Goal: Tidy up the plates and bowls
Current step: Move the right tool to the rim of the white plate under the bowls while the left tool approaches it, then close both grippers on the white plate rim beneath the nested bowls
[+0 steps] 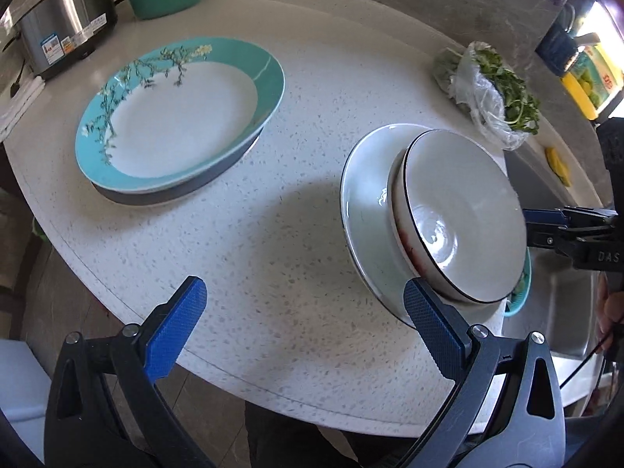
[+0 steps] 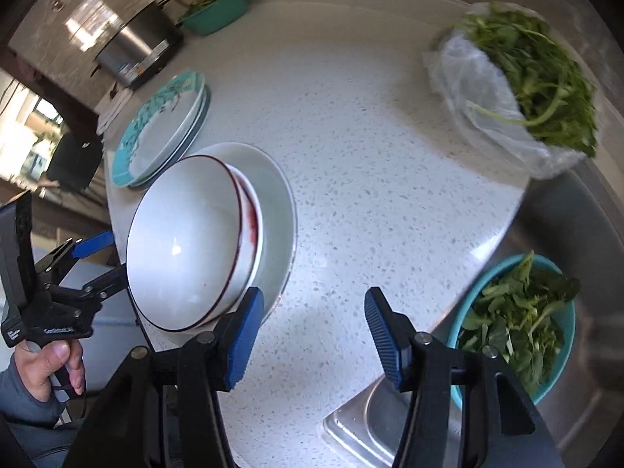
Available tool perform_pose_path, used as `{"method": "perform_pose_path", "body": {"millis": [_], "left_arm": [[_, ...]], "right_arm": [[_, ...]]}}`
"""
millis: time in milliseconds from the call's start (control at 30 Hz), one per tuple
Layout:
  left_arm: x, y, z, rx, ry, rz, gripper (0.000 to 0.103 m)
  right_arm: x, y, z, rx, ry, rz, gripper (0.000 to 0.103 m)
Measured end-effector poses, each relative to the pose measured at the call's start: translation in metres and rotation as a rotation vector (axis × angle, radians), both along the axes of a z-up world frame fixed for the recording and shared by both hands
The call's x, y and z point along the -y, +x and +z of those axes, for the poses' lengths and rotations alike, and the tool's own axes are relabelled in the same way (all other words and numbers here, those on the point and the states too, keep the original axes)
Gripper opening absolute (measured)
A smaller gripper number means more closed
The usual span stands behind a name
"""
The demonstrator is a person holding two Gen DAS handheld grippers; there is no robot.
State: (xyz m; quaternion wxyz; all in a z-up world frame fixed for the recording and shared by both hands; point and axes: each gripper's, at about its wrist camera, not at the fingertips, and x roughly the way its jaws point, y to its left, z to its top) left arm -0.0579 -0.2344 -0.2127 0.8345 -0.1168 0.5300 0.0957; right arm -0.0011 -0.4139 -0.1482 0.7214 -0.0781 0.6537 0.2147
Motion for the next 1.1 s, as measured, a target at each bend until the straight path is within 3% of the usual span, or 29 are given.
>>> {"method": "perform_pose_path", "body": {"millis": [267, 400, 567, 733, 967, 1100], "left_arm": [[0.004, 0.014, -0.014, -0.045, 0.025, 0.029, 0.103], [-0.004, 0.022, -0.014, -0.024, 0.036, 0.049, 0.103], [-0.024, 0.036, -0.033, -0.076, -0.06, 0.073, 0.103], [-0.011, 0.044, -0.032, -0.07, 0.054, 0.029, 0.103], [0.002, 0.049, -0.042, -0.079, 0.075, 0.053, 0.101], [0.008, 0.052, -0.041, -0.055, 0.086, 0.043, 0.089]], "right_arm": [[-0.002, 0.011, -0.016, -0.028, -0.005, 0.031, 0.062], [0.0, 0.014, -0.019, -0.014, 0.019, 0.03, 0.062], [-0.002, 0.014, -0.022, 0.02, 0.067, 0.08, 0.058], [-0.003, 0.019, -0.027, 0.016, 0.082, 0.076, 0.056], [-0.007, 0.027, -0.04, 0.003, 0.109, 0.082, 0.056], [-0.007, 0.026, -0.046, -0.001, 0.134, 0.084, 0.055]]}}
